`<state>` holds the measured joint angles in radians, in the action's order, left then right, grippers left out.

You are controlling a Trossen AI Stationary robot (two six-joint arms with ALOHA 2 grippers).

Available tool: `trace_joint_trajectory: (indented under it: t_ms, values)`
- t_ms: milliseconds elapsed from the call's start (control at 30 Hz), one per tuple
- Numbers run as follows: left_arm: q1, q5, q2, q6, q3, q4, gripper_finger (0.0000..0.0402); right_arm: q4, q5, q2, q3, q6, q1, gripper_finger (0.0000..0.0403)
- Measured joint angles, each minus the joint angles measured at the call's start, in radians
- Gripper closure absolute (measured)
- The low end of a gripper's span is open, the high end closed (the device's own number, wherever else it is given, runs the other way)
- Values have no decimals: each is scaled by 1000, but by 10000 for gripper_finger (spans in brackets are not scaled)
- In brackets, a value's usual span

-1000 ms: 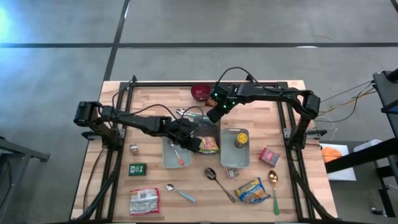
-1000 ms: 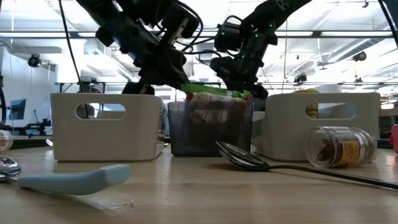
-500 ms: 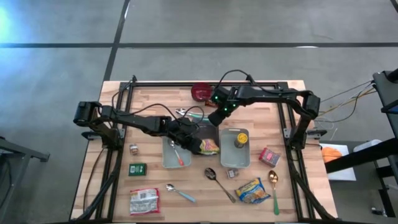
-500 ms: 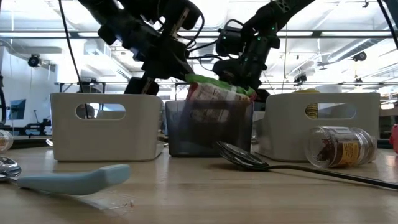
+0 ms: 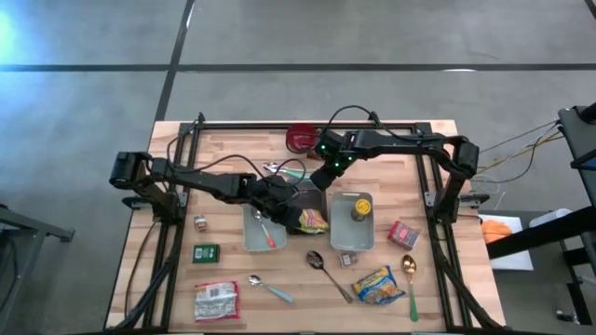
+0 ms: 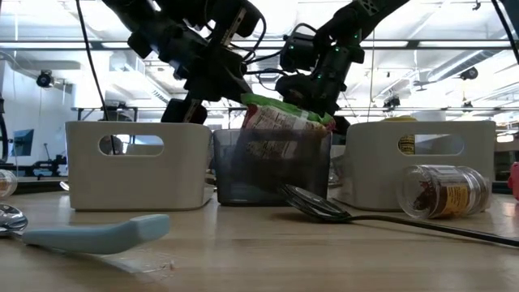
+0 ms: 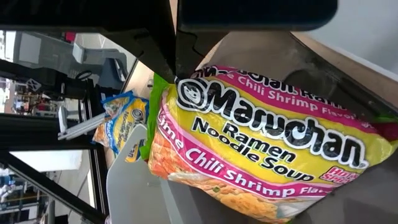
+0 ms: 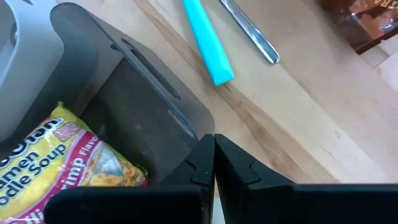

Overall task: Pick & Place Food Item
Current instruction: Put the green noodle pack into the black bin, then put the black seasoning can into the right gray bin

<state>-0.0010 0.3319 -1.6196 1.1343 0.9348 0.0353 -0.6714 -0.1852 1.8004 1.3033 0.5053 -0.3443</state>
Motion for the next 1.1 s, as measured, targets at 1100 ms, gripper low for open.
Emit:
trace_joint_trajectory:
  t_ms: [1100]
  values:
    - [9,92,3,20,0,63,246,-3,-23,0,1,-8,13,395]
